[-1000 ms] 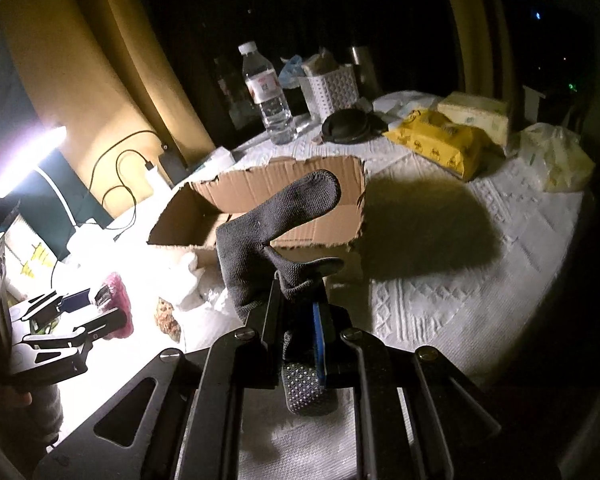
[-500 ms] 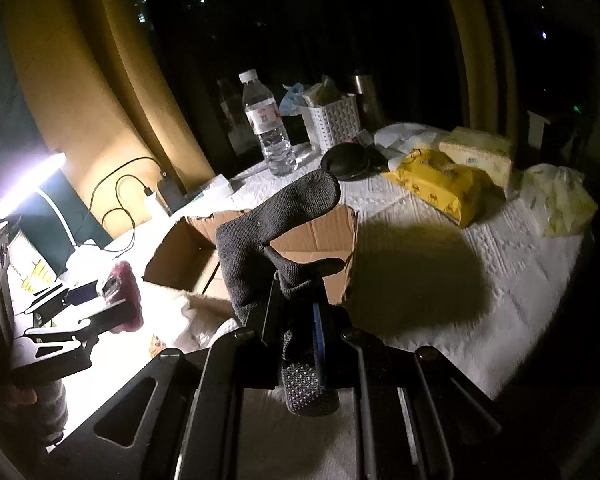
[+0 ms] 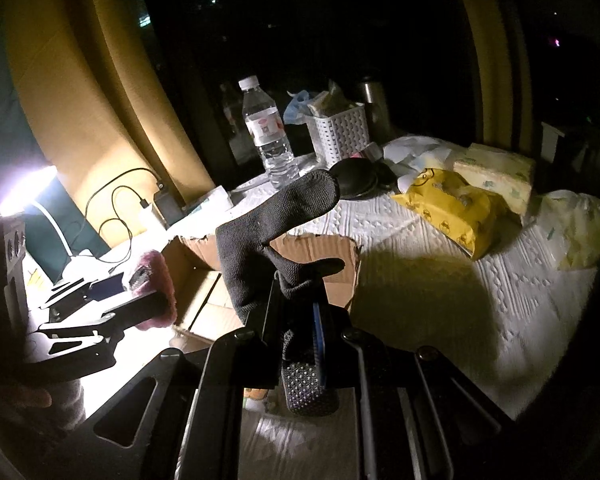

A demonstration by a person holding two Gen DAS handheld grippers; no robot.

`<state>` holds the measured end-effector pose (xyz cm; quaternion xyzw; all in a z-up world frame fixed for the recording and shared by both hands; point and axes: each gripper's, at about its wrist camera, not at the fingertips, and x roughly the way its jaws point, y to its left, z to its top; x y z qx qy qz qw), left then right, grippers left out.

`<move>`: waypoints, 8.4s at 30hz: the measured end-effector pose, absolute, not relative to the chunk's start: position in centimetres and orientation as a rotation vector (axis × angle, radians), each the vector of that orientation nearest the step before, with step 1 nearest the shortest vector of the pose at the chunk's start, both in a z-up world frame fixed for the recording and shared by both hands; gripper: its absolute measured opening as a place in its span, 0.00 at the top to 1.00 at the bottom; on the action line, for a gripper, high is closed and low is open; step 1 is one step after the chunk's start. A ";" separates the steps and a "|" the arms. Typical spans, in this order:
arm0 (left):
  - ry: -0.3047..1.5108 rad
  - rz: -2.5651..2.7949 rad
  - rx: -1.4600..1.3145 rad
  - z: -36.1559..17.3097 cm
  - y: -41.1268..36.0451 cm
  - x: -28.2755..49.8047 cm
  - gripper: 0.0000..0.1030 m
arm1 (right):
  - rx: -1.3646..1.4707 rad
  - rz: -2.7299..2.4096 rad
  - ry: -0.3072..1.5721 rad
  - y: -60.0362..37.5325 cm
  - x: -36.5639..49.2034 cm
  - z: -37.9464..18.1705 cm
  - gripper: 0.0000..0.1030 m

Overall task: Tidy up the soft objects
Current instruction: 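Carry the plush toy and sock into the cardboard box and open both grippers, then grasp the white waffle towel with the right gripper, then grasp the bag of cotton swabs with the left gripper, then lower the cotton swab bag into the box with the left gripper while the right drops the towel in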

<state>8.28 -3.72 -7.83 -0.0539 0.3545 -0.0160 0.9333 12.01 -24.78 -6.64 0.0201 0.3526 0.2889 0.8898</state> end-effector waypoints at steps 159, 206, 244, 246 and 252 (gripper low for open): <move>1.017 -0.084 -0.031 -16.7 -9.6 -0.4 0.41 | 0.106 0.593 0.803 -27.2 1.7 -11.7 0.90; 0.765 -0.029 -0.059 -7.0 -1.5 3.9 0.43 | -0.001 0.649 0.700 -22.9 6.1 -4.9 0.90; 0.757 -0.013 -0.099 -10.1 1.9 10.7 0.43 | -0.017 0.742 0.896 -16.0 13.8 -12.8 0.90; 0.742 -0.013 -0.091 -9.9 1.8 10.7 0.43 | -0.020 0.742 0.905 -15.7 14.1 -13.3 0.90; 0.734 -0.018 -0.088 -10.1 1.8 11.1 0.43 | -0.022 0.734 0.947 -15.3 14.8 -15.0 0.90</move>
